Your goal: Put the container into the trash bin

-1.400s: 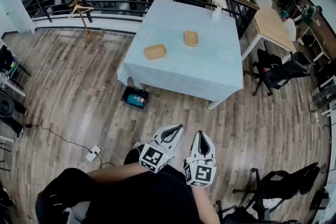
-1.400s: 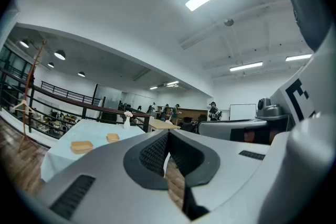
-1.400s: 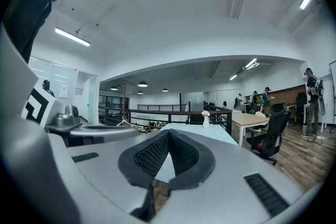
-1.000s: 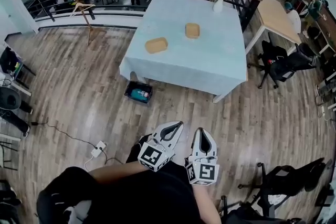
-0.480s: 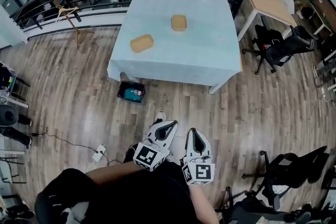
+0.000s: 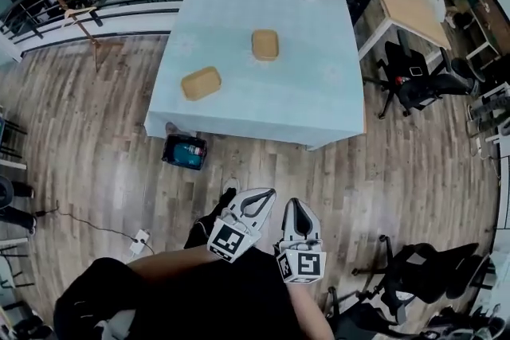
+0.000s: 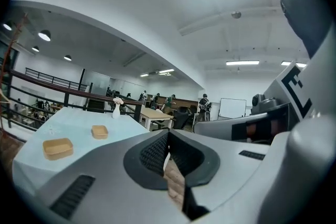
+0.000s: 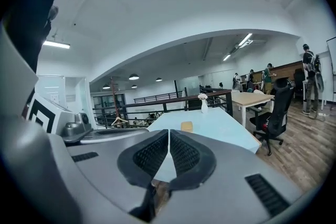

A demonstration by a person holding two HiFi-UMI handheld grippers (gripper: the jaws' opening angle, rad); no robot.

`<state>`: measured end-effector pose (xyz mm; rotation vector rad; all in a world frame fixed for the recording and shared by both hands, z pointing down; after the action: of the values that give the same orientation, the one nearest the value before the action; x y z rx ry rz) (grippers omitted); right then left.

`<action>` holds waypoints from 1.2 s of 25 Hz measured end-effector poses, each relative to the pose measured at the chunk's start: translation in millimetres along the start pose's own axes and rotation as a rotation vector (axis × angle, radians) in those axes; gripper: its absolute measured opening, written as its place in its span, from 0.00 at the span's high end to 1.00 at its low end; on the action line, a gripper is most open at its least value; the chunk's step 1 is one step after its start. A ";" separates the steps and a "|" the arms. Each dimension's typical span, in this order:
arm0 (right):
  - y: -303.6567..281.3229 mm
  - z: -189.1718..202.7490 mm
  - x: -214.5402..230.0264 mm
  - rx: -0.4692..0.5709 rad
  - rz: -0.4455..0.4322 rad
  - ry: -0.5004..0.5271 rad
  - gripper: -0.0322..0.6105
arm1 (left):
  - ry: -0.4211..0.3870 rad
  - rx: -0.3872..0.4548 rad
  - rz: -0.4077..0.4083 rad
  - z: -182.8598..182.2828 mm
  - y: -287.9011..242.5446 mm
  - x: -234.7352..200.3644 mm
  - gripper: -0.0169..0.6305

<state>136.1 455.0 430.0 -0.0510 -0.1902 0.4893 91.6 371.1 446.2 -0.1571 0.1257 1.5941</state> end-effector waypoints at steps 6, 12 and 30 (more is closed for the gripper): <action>-100.9 -20.2 -2.2 -0.017 0.009 0.016 0.90 | -0.002 0.050 0.025 -31.4 -42.9 -85.7 0.96; -171.0 -25.5 -14.4 -0.037 0.012 0.033 0.90 | 0.017 0.127 0.005 -45.7 -64.6 -150.5 0.96; -279.1 -16.2 1.8 -0.067 -0.064 0.079 0.90 | 0.054 0.113 -0.252 -40.4 -49.3 -266.7 0.96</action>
<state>269.8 209.7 440.7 -0.1296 -0.1303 0.4160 148.7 103.0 455.0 -0.1235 0.2286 1.3290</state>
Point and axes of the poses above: the fingertips, and each gripper's own axes: y backward along the fingers, x to its right, z out of its underside, the point moved 4 cm from there along y, backward along the fingers, and after that the axes turned 9 degrees about x, right-handed, at the moved point
